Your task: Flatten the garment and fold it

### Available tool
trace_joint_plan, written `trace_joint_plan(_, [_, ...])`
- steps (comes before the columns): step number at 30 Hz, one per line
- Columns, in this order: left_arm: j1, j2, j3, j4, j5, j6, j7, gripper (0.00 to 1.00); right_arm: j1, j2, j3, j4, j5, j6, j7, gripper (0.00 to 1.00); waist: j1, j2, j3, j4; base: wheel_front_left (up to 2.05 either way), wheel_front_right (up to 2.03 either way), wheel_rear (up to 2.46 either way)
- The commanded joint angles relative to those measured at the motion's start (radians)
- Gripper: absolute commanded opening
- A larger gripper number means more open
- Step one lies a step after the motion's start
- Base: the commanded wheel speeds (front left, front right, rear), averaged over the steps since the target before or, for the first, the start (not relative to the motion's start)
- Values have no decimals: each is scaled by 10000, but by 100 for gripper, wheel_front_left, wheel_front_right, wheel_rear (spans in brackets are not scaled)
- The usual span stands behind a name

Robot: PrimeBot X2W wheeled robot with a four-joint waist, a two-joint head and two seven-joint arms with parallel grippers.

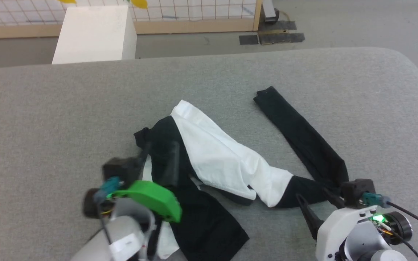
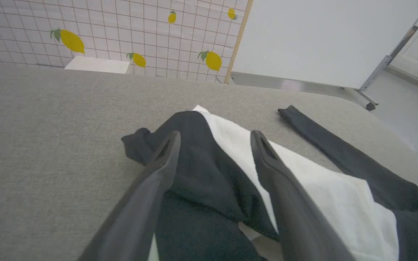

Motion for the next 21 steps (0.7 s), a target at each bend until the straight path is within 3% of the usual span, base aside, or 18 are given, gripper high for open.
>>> trace_joint_plan(1, [299,144,320,-137,325,180,-153,100,-144,-235,97,118,-258,-15,280,100,0,106,196,216,0,0,0])
trace_joint_plan(5, [865,43,1615,-753,990,425,-240,100,-569,-596,263,509,-684,-15,727,100,0,106,433,476,0,0,0])
trace_joint_plan(9, [1452,-300,2526,-1136,1664,166,-245,100,-957,-786,409,1172,-773,-15,1252,100,0,106,586,651,0,0,0])
trace_joint_plan(10, [1537,-403,2677,-1174,1773,84,-245,100,-1041,-810,435,1320,-749,-15,1366,87,0,106,610,678,0,0,0])
trace_joint_plan(11, [1638,-530,2846,-1194,1867,-41,-246,100,-1140,-779,390,1517,-661,-15,1492,36,0,106,628,692,0,0,0])
trace_joint_plan(14, [1788,-821,3207,-1179,2187,-374,-246,100,-1405,-799,255,1952,-535,-15,1719,0,0,106,696,727,0,0,0])
trace_joint_plan(17, [1876,-1041,3438,-1057,2394,-660,-247,100,-1633,-832,-66,2185,-443,-15,1637,0,0,106,711,697,0,0,0])
trace_joint_plan(21, [1925,-1213,3595,-750,2590,-1009,-247,100,-1772,-802,-1430,2075,-497,-15,1170,0,0,106,653,646,0,0,0])
